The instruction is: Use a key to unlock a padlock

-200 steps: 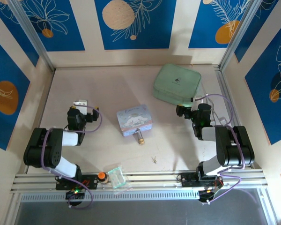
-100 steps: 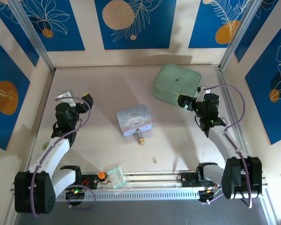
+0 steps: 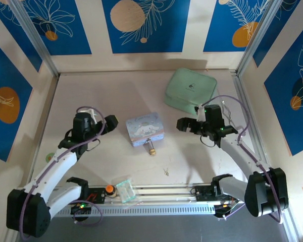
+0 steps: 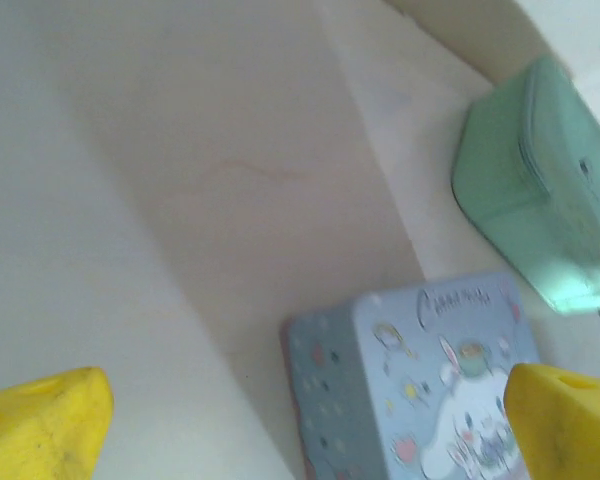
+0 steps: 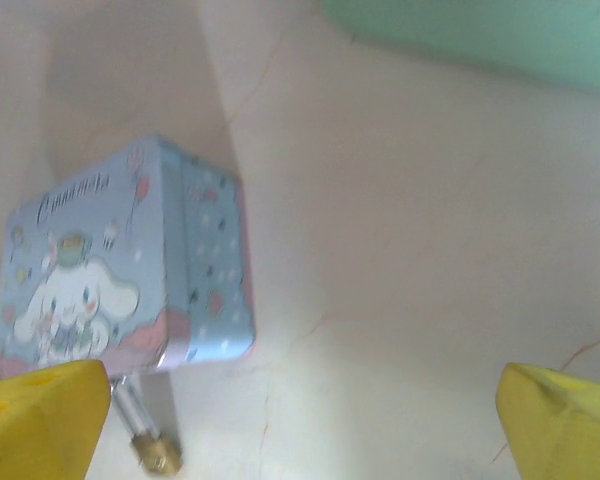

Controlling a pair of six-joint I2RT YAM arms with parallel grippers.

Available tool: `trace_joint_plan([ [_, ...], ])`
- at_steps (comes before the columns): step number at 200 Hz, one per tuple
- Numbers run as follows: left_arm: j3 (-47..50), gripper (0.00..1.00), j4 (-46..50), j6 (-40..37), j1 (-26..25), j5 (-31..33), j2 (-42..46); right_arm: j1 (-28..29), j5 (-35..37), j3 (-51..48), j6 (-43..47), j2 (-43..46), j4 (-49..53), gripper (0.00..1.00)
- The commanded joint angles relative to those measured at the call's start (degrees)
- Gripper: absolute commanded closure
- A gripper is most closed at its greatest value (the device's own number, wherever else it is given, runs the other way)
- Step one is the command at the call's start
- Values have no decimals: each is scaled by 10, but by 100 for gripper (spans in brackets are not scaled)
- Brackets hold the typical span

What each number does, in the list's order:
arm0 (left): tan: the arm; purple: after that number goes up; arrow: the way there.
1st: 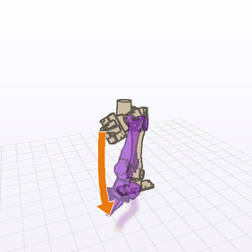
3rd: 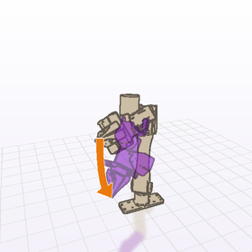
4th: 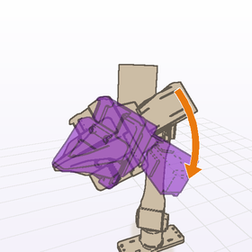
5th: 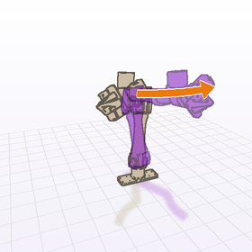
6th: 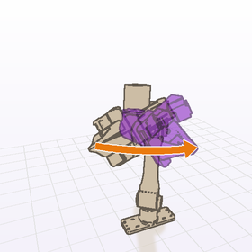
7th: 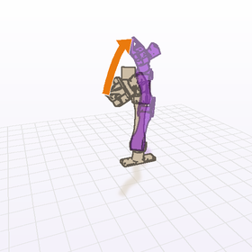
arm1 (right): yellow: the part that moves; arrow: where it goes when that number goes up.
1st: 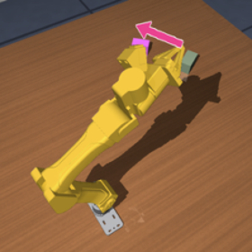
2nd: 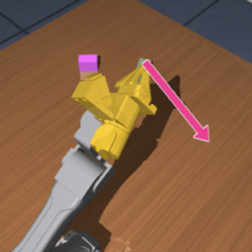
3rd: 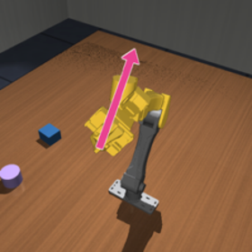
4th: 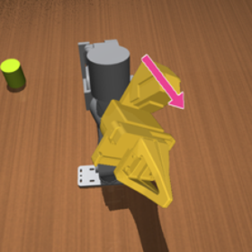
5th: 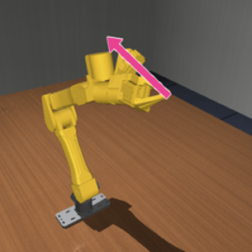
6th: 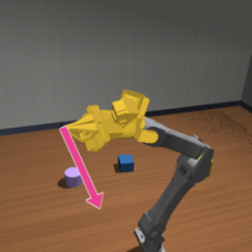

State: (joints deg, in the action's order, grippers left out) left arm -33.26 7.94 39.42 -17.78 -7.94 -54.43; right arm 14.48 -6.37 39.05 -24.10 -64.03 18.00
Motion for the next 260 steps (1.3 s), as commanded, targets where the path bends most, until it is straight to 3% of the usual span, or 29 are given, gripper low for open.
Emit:
trace_joint_plan([
  [1, -18, 0, 49, 22, -69, 18, 2, 45, 7, -2, -19, 24, 54, 1],
  [32, -7, 0, 58, 53, -179, 55, -13, 121, 26, -11, -65, 24, 111, 2],
  [58, 16, 0, 35, 91, -242, 75, -21, 203, 49, -27, -113, 22, 137, 6],
  [110, 11, 0, 26, 122, -327, 142, -53, 349, 125, -53, -211, 10, 164, 31],
  [143, 3, 0, 11, 130, -344, 150, -81, 406, 142, -72, -257, 2, 152, 46],
  [202, 5, 0, -19, 125, -347, 142, -93, 489, 169, -67, -298, -54, 116, 54],
  [260, 17, 0, -42, 131, -348, 144, -112, 530, 213, -40, -310, -118, 118, 62],
])
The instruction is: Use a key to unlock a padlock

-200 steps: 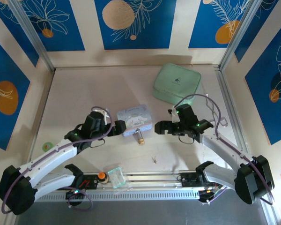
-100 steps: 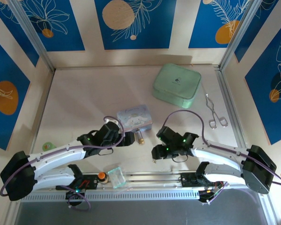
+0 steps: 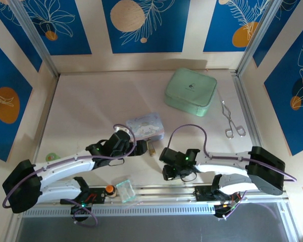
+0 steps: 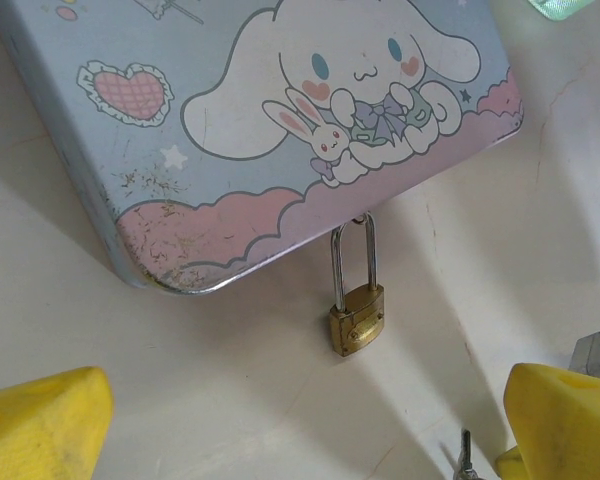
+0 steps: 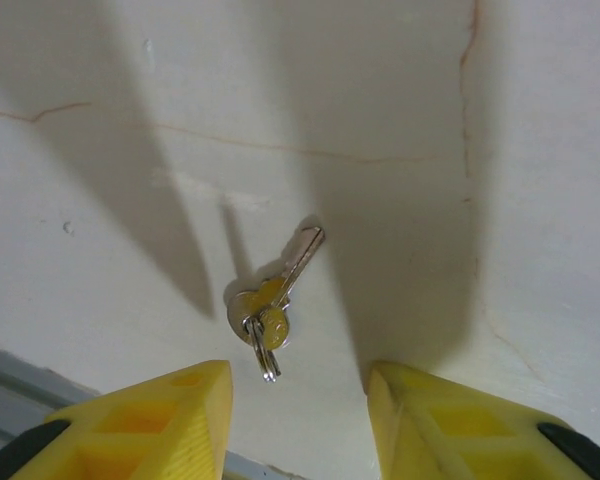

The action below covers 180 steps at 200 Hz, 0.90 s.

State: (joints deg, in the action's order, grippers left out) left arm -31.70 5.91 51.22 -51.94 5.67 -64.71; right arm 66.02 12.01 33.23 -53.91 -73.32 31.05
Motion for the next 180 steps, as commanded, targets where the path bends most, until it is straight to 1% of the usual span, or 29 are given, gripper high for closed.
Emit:
trace_joint_plan([
  [1, 1, 0, -22, 13, -6, 8, -10, 14, 30, 18, -12, -27, -12, 62],
  [18, 3, 0, -27, 16, -7, 4, -16, 17, 38, 34, -13, -44, -9, 65],
  [47, 9, 0, -33, 20, -7, 5, -18, 24, 51, 58, -14, -61, 1, 64],
  [81, 13, 0, -27, 21, -7, 11, -11, 28, 57, 60, -27, -50, 3, 62],
  [141, 17, 0, -21, 25, -7, 19, 0, 34, 86, 66, -39, -38, 25, 64],
  [154, 17, 0, -21, 25, -7, 19, 2, 32, 81, 68, -36, -48, 21, 64],
  [180, 19, 0, -20, 26, -7, 21, 3, 38, 88, 83, -40, -77, 50, 66],
])
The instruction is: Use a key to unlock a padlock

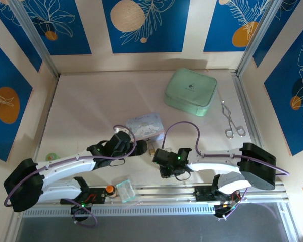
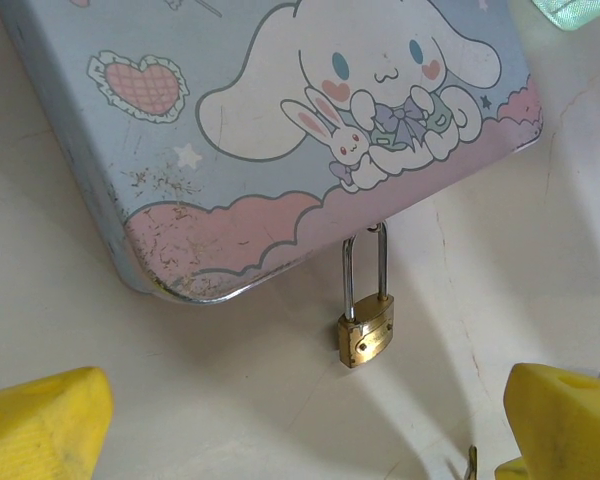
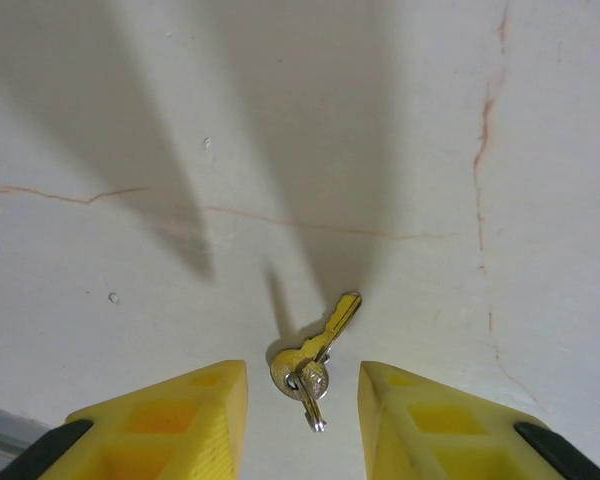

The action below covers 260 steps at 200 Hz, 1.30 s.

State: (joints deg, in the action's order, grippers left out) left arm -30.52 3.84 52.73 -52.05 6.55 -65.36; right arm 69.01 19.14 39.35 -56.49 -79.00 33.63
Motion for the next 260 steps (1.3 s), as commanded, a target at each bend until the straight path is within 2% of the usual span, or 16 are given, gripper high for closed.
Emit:
trace_joint_plan([
  [1, 8, 0, 1, 11, -6, 12, 9, 8, 18, 22, -14, -22, 23, 66],
  [35, 9, 0, -3, 15, -6, 15, 4, 11, 3, 19, -14, -43, 8, 73],
  [70, 12, 0, -7, 23, -6, 20, 3, 27, 6, 23, -32, -64, 42, 73],
  [89, 15, 0, -14, 27, -6, 23, 5, 29, 0, 8, -33, -63, 33, 83],
  [107, 15, 0, -20, 29, -6, 21, 3, 19, 0, -5, -23, -45, 28, 87],
  [114, 15, 0, -24, 28, -6, 16, 2, 12, -2, -11, -14, -35, 25, 89],
  [127, 21, 7, -54, 23, -6, -1, -1, -6, -15, -28, 9, -10, 7, 93],
  [142, 25, 10, -83, 23, -6, -21, -8, -31, -37, -46, 41, 15, -11, 95],
  [190, 16, 12, -112, 49, -10, -48, -28, -74, -62, -43, 162, 101, -14, 96],
  [205, 9, 20, -107, 59, -15, -46, -28, -86, -83, -45, 195, 129, -31, 96],
  [224, 8, 26, -118, 102, -19, -58, -37, -99, -97, -45, 220, 155, -52, 96],
  [239, 30, 28, -174, 189, -21, -79, -44, -112, -104, -36, 229, 160, -57, 96],
  [260, 68, 19, -258, 317, -35, -70, -38, -125, -102, -9, 239, 152, -65, 96],
])
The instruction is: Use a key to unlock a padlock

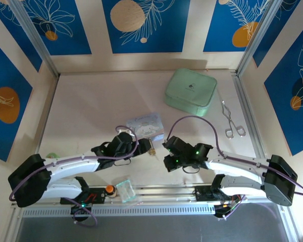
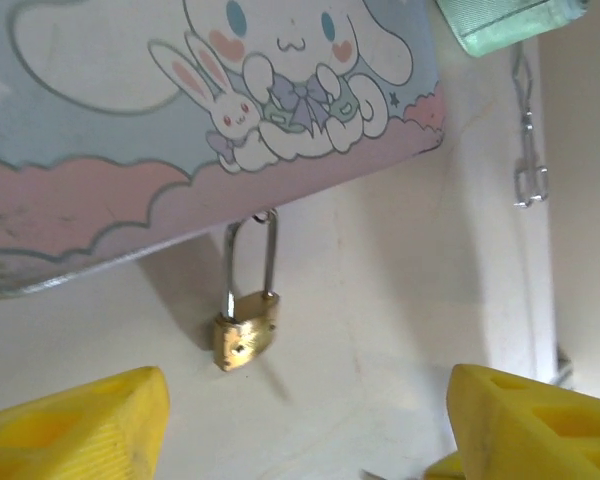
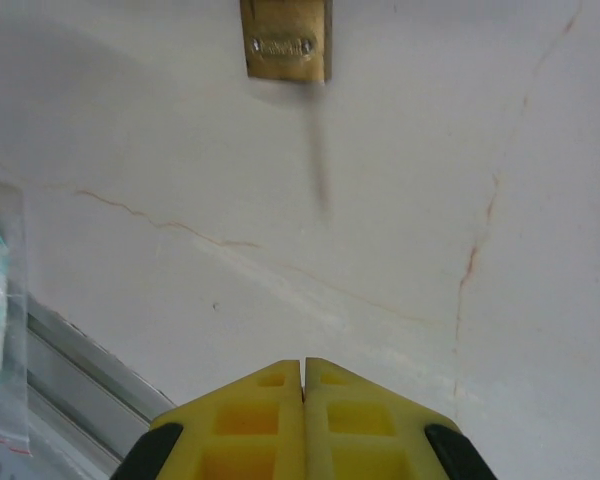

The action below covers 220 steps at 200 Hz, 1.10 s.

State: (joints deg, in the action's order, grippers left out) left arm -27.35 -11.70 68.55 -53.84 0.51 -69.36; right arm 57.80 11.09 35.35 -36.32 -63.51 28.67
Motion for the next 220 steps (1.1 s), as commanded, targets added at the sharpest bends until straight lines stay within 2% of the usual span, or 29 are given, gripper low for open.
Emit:
trace_joint_plan([
  [1, 38, 18, -107, 164, -17, -9, 2, -13, -21, 33, 38, -4, -16, 96],
  [28, 73, 3, -194, 305, -22, 5, 13, -19, -17, 79, 53, -36, -41, 96],
  [60, 96, 0, -225, 418, -22, 14, 19, -18, -7, 125, 52, -76, -92, 96],
  [83, 113, 0, -279, 462, -33, 48, 28, -3, -3, 140, 53, -102, -145, 96],
  [114, 119, 0, -234, 499, -34, 92, 73, 12, -8, 143, 38, -119, -208, 96],
  [145, 122, 1, -224, 509, -33, 102, 92, 10, -32, 140, 24, -136, -252, 96],
  [167, 137, 12, -236, 518, -33, 112, 98, 14, -46, 133, 27, -137, -260, 97],
  [200, 137, 42, -182, 519, -32, 122, 123, 10, -54, 108, 24, -109, -262, 97],
  [220, 136, 53, -170, 517, -32, 123, 128, 4, -61, 100, 23, -103, -258, 97],
])
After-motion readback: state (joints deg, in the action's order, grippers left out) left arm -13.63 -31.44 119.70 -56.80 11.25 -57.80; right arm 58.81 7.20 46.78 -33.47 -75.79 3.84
